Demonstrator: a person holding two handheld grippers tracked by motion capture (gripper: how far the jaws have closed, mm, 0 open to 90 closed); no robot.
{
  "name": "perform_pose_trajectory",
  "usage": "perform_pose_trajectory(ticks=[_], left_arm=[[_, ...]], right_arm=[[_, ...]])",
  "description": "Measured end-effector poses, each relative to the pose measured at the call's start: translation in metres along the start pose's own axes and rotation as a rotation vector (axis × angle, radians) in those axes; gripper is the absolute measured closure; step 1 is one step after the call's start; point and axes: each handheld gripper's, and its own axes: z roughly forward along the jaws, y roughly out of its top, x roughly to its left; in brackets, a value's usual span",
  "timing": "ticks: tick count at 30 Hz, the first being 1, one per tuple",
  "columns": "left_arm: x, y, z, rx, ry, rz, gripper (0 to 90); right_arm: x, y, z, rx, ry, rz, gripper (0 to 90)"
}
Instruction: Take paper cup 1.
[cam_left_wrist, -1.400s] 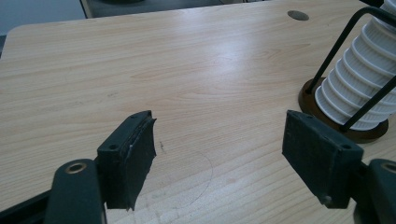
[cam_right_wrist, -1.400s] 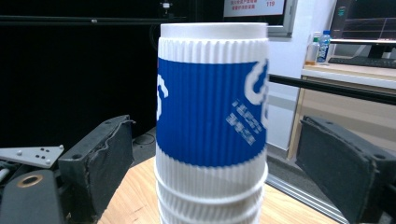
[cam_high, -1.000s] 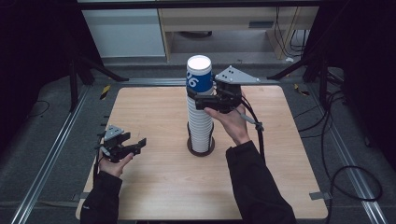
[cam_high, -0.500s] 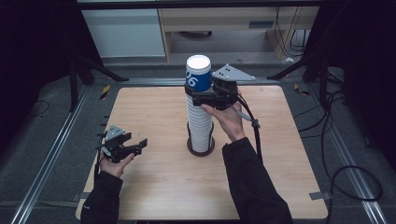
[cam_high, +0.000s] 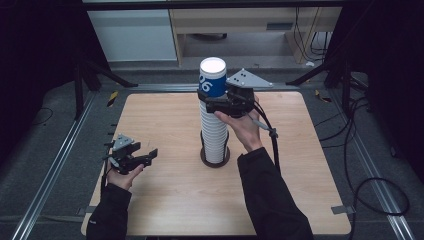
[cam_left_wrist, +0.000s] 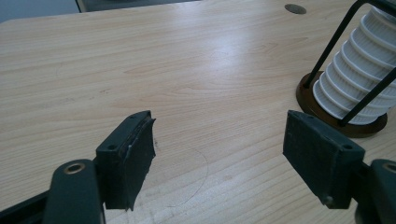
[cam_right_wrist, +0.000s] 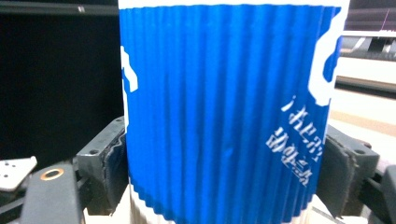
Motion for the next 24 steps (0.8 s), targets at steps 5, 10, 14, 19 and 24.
perform_pose_trajectory(ticks=[5,10,14,19,24], left_arm=[[0.000,0.000,0.000,0.004,0.001,0.002,24.1],[0.001,0.000,0.000,0.002,-0.002,-0.004,24.1],[0.001,0.000,0.000,0.003,-0.004,-0.008,24.1],[0.001,0.000,0.000,0.003,-0.005,-0.009,24.1],[0.001,0.000,-0.001,0.000,-0.006,-0.010,24.1]], right_arm=[[-0.001,0.010,-0.004,-0.008,0.009,-0.002,19.0],[-0.002,0.016,-0.006,-0.020,0.016,0.007,19.9],[-0.001,0.025,-0.008,-0.023,0.020,-0.009,20.3],[0.001,0.039,-0.009,-0.038,0.017,-0.024,20.5],[0.002,0.052,-0.011,-0.056,0.011,-0.034,20.5]])
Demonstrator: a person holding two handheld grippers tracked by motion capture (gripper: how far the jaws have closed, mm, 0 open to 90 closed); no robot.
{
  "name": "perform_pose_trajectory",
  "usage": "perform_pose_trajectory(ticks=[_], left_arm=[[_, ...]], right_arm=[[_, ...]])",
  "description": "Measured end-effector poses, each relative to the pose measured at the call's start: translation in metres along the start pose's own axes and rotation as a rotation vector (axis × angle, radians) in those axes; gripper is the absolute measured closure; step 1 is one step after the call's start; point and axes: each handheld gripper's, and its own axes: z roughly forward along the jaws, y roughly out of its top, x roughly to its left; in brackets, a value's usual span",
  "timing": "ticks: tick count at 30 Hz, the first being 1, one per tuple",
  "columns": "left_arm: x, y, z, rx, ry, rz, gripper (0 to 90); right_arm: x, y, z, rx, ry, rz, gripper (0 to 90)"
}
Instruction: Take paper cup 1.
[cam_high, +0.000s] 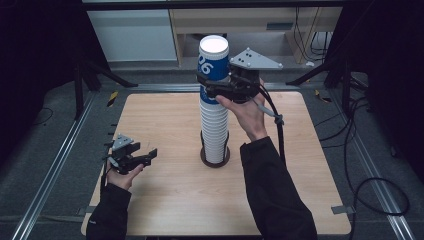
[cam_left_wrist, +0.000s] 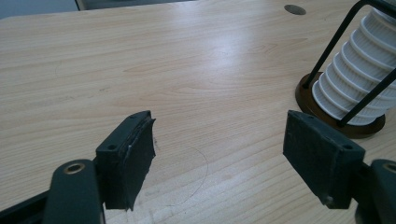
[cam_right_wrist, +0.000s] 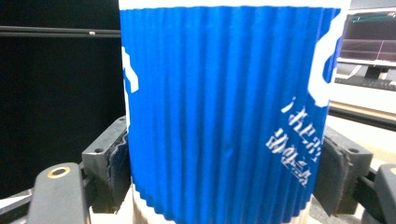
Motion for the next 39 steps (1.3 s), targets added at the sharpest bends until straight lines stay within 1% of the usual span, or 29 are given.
perform_pose_trajectory(ticks=[2,4,9,14,15,16,18,20,21,23,26,27,29,30,32,35,39], left_arm=[[0.000,0.000,0.000,-0.001,0.000,0.000,24.1],[0.000,0.000,0.000,-0.002,0.000,0.002,24.1],[0.000,0.000,0.000,-0.003,-0.001,0.000,24.0],[0.000,0.000,0.000,-0.002,0.000,0.004,24.0],[0.000,0.000,0.000,-0.002,-0.001,0.004,23.9],[-0.001,0.000,0.000,-0.003,-0.001,0.003,23.9],[-0.001,0.000,-0.001,-0.004,-0.002,0.003,23.9],[-0.002,0.001,-0.001,-0.004,-0.002,0.007,23.9],[-0.002,0.001,-0.001,-0.005,-0.003,0.006,23.9],[-0.003,0.001,-0.001,-0.005,-0.004,0.006,23.9],[-0.003,0.001,-0.002,-0.007,-0.006,0.008,24.0],[-0.004,0.002,-0.002,-0.009,-0.008,0.010,24.0],[-0.005,0.002,-0.002,-0.011,-0.009,0.010,24.0],[-0.006,0.002,-0.002,-0.009,-0.010,0.014,24.0],[-0.007,0.002,-0.003,-0.009,-0.013,0.018,24.0],[-0.008,0.002,-0.003,-0.012,-0.017,0.019,24.0],[-0.010,0.003,-0.003,-0.011,-0.022,0.023,24.0]], right_arm=[[-0.001,0.003,0.000,-0.002,-0.002,0.000,20.4],[-0.002,0.010,-0.003,-0.019,-0.003,0.004,20.4],[-0.005,0.018,-0.007,-0.039,-0.015,0.001,20.4],[-0.008,0.024,-0.019,-0.054,-0.022,-0.009,20.4],[-0.009,0.025,-0.024,-0.053,-0.028,-0.017,20.4],[-0.009,0.025,-0.024,-0.053,-0.028,-0.017,20.4],[-0.012,0.025,-0.032,-0.049,-0.041,-0.028,20.4],[-0.015,0.024,-0.039,-0.045,-0.053,-0.028,20.4],[-0.020,0.021,-0.048,-0.040,-0.069,-0.032,20.4],[-0.022,0.019,-0.052,-0.039,-0.073,-0.031,20.4],[-0.029,0.012,-0.064,-0.026,-0.091,-0.024,20.4],[-0.033,0.006,-0.071,-0.016,-0.100,-0.023,20.4],[-0.034,0.004,-0.074,-0.014,-0.102,-0.020,20.4],[-0.037,-0.004,-0.081,-0.006,-0.108,-0.017,20.4],[-0.039,-0.007,-0.083,-0.002,-0.108,-0.015,20.4],[-0.041,-0.020,-0.092,0.015,-0.111,-0.012,20.4],[-0.045,-0.042,-0.102,0.041,-0.110,0.003,20.4]])
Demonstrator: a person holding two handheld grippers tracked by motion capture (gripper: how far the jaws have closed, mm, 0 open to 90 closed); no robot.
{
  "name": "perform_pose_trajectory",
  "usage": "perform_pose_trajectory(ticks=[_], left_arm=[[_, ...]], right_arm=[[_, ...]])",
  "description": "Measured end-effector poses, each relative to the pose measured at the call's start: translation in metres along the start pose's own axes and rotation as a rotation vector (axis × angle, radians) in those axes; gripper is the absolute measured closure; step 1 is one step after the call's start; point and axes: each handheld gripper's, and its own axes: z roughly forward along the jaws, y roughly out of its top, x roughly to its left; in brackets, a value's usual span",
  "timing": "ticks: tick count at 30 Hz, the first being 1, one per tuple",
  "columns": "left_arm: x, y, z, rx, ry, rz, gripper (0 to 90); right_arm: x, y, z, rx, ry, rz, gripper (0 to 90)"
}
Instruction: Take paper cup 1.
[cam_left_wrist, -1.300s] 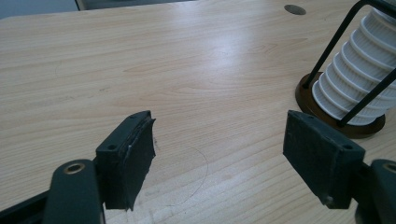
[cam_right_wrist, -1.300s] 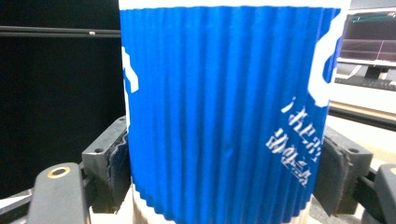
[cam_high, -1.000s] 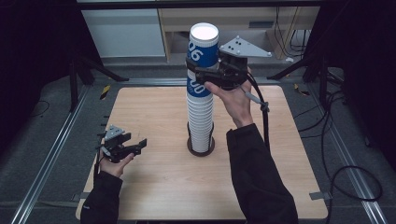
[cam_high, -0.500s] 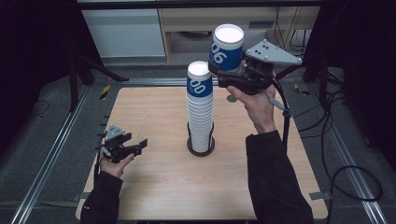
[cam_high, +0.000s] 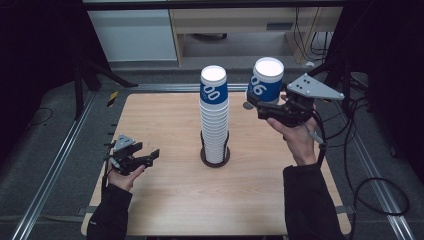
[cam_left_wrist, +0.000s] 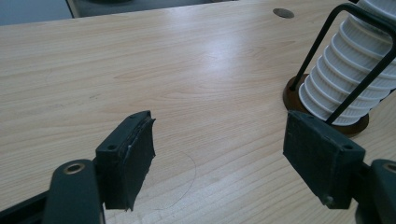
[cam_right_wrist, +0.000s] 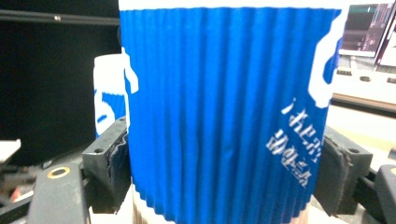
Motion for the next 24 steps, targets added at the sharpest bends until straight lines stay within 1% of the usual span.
perform_pose_trajectory(ticks=[5,6,8,10,12,15,18,20,21,22,23,24], left_arm=[[-0.004,0.000,0.002,0.008,-0.010,0.016,24.0],[-0.005,0.000,0.003,0.009,-0.011,0.017,23.9],[-0.006,0.000,0.003,0.012,-0.019,0.023,23.8],[-0.007,0.000,0.004,0.015,-0.023,0.031,23.7],[-0.008,-0.001,0.004,0.019,-0.028,0.036,23.6],[-0.009,-0.001,0.005,0.019,-0.033,0.037,23.5],[-0.010,0.000,0.004,0.020,-0.040,0.042,23.4],[-0.011,0.001,0.004,0.020,-0.051,0.046,23.3],[-0.012,0.001,0.004,0.023,-0.056,0.050,22.6],[-0.013,0.001,0.004,0.023,-0.056,0.054,22.6],[-0.014,0.001,0.004,0.023,-0.066,0.055,22.5],[-0.015,0.002,0.004,0.024,-0.075,0.060,22.3]], right_arm=[[-0.005,-0.026,-0.006,0.043,0.007,0.006,20.4],[-0.006,-0.032,-0.007,0.050,0.011,0.017,20.4],[-0.007,-0.042,-0.009,0.070,0.016,0.021,20.4],[-0.008,-0.050,-0.011,0.083,0.019,0.026,20.4],[-0.009,-0.060,-0.014,0.098,0.024,0.021,20.4],[-0.010,-0.072,-0.019,0.114,0.032,0.032,20.3],[-0.010,-0.083,-0.023,0.128,0.044,0.032,20.3],[-0.008,-0.092,-0.024,0.140,0.059,0.038,20.3],[-0.005,-0.101,-0.023,0.163,0.080,0.035,20.3],[-0.005,-0.101,-0.023,0.163,0.080,0.035,20.3],[-0.004,-0.103,-0.022,0.173,0.080,0.024,20.3],[-0.002,-0.106,-0.019,0.196,0.087,0.012,20.3]])
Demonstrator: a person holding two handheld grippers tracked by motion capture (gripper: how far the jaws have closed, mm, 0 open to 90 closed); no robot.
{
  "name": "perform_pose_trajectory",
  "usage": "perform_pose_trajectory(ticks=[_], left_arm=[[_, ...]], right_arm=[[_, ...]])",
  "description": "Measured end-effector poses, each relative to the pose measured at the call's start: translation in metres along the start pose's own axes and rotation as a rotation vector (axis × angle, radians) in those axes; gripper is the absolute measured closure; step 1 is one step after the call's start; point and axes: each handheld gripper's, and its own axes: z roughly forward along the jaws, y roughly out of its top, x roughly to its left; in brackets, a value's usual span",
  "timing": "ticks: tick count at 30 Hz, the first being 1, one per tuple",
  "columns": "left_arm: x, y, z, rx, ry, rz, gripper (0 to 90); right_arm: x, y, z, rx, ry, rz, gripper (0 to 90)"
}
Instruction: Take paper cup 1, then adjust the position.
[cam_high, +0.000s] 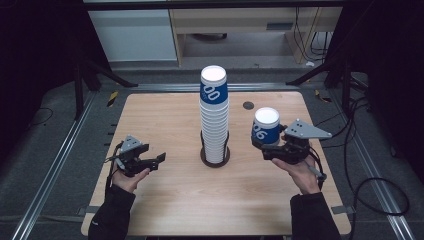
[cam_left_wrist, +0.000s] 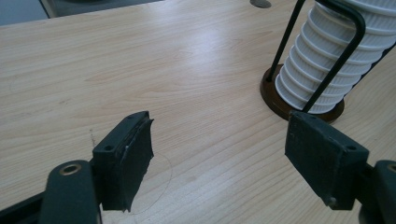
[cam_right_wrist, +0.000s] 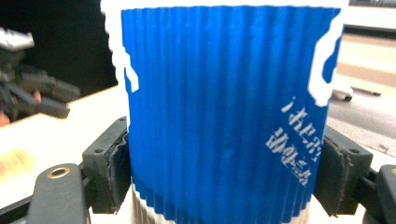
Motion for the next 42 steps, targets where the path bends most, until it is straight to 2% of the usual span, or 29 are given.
perform_pose_trajectory(ticks=[1,6,8,10,14,15,17,21,24,28,42], left_arm=[[-0.002,0.001,0.000,0.000,-0.005,0.010,21.9],[-0.006,0.002,0.000,0.004,-0.035,0.030,20.7],[-0.008,0.003,0.000,0.006,-0.048,0.039,19.7],[-0.010,0.003,0.000,0.005,-0.062,0.046,19.4],[-0.014,0.005,-0.001,0.002,-0.093,0.064,19.1],[-0.016,0.005,-0.002,0.003,-0.104,0.069,18.9],[-0.018,0.006,-0.002,0.004,-0.110,0.073,19.0],[-0.023,0.007,-0.003,0.013,-0.136,0.086,18.8],[-0.027,0.008,-0.002,0.021,-0.155,0.101,18.5],[-0.033,0.009,0.000,0.035,-0.195,0.119,18.1],[-0.046,0.014,-0.005,0.019,-0.231,0.162,17.5]], right_arm=[[0.002,-0.002,0.002,0.005,0.017,-0.015,20.3],[0.005,-0.007,0.006,0.010,0.062,-0.012,20.2],[0.007,-0.009,0.008,0.033,0.073,-0.035,20.1],[0.009,-0.011,0.009,0.031,0.093,-0.050,20.1],[0.014,-0.015,0.012,0.051,0.130,-0.066,20.2],[0.016,-0.017,0.014,0.063,0.152,-0.072,20.2],[0.017,-0.018,0.015,0.069,0.159,-0.077,20.2],[0.023,-0.022,0.020,0.086,0.206,-0.093,20.2],[0.029,-0.023,0.024,0.105,0.234,-0.127,20.1],[0.034,-0.025,0.028,0.115,0.272,-0.140,20.0],[0.056,-0.036,0.052,0.196,0.354,-0.208,19.9]])
